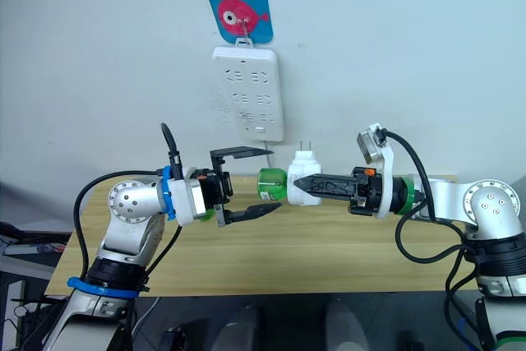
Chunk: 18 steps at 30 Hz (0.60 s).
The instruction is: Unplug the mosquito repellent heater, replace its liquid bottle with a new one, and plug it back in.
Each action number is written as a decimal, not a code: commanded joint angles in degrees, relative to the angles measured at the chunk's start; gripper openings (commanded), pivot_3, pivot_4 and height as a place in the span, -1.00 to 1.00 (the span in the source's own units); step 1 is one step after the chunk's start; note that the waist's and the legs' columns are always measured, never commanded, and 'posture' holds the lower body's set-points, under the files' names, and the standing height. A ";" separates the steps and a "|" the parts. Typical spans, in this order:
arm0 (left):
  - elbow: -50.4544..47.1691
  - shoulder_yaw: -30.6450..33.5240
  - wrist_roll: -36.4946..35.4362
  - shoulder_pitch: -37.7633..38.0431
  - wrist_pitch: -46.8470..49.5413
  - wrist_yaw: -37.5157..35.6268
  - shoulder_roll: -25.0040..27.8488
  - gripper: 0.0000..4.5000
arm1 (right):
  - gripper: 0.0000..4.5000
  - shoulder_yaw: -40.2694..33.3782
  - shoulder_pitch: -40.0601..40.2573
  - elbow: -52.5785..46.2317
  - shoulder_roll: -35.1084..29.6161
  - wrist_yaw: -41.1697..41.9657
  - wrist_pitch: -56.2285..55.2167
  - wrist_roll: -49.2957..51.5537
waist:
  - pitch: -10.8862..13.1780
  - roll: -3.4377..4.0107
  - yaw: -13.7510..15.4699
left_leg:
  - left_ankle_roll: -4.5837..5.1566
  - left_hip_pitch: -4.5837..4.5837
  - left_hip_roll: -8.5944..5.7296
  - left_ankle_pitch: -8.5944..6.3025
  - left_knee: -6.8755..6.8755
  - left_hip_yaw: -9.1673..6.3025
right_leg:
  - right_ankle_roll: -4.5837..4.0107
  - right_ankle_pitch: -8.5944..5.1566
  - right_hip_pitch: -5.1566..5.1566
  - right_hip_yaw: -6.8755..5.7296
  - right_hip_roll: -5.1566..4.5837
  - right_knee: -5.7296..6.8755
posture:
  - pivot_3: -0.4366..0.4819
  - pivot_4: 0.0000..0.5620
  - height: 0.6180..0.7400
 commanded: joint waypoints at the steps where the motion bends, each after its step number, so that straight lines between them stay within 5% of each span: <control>1: -0.76 -0.71 -2.11 -0.53 0.75 -1.02 0.42 0.48 | 0.33 -1.01 -0.97 -1.04 -0.49 0.35 -0.24 1.95 | 0.00 0.00 -0.07 | 0.00 0.01 0.00 0.00 0.00 0.00 | 0.00 0.00 0.00 0.00 0.01 0.00 | -0.18 -0.33 1.00; 5: -2.15 -0.90 -3.03 -0.94 3.00 -1.06 0.83 -0.02 | 0.33 -1.05 -0.79 -1.27 -0.60 0.34 -0.20 1.95 | 0.00 0.00 -0.13 | 0.00 0.01 0.01 0.00 0.00 -0.02 | 0.00 0.00 0.00 -0.01 0.02 0.01 | -0.18 -0.32 1.00; 7: -5.27 -1.47 -4.92 -0.83 11.26 -0.73 2.45 -0.02 | 0.33 -1.08 -0.59 -1.37 -0.77 0.35 -0.18 1.95 | 0.00 0.00 -0.17 | 0.00 0.01 0.01 0.00 0.00 -0.02 | 0.00 0.00 0.00 -0.01 0.02 0.01 | -0.18 -0.32 1.00; 10: -12.34 -2.83 -10.62 -0.67 32.31 -0.45 8.26 -0.02 | 0.33 -1.09 -0.43 -1.49 -1.13 0.39 -0.12 1.95 | 0.00 0.00 -0.53 | 0.00 0.01 0.01 0.00 -0.01 -0.05 | 0.00 0.00 0.00 -0.02 0.03 0.01 | -0.16 -0.32 1.00; 13: -15.77 -3.01 -25.18 -4.32 64.77 2.23 15.67 -0.02 | 0.33 -0.86 -0.41 -1.67 -1.55 0.87 0.16 1.58 | 0.00 0.00 -0.76 | 0.01 0.00 0.02 0.00 -0.01 -0.13 | 0.00 0.00 0.00 -0.06 0.05 0.05 | -0.14 -0.32 1.00; 18: -9.38 -1.68 -38.08 -14.58 92.39 1.80 19.52 -0.02 | 0.33 -0.25 0.13 -2.90 -2.00 1.75 0.34 0.64 | 0.01 0.00 -1.34 | 0.01 0.00 0.02 0.00 0.00 -0.27 | 0.01 -0.02 0.04 -0.19 0.13 0.06 | -0.14 -0.31 1.00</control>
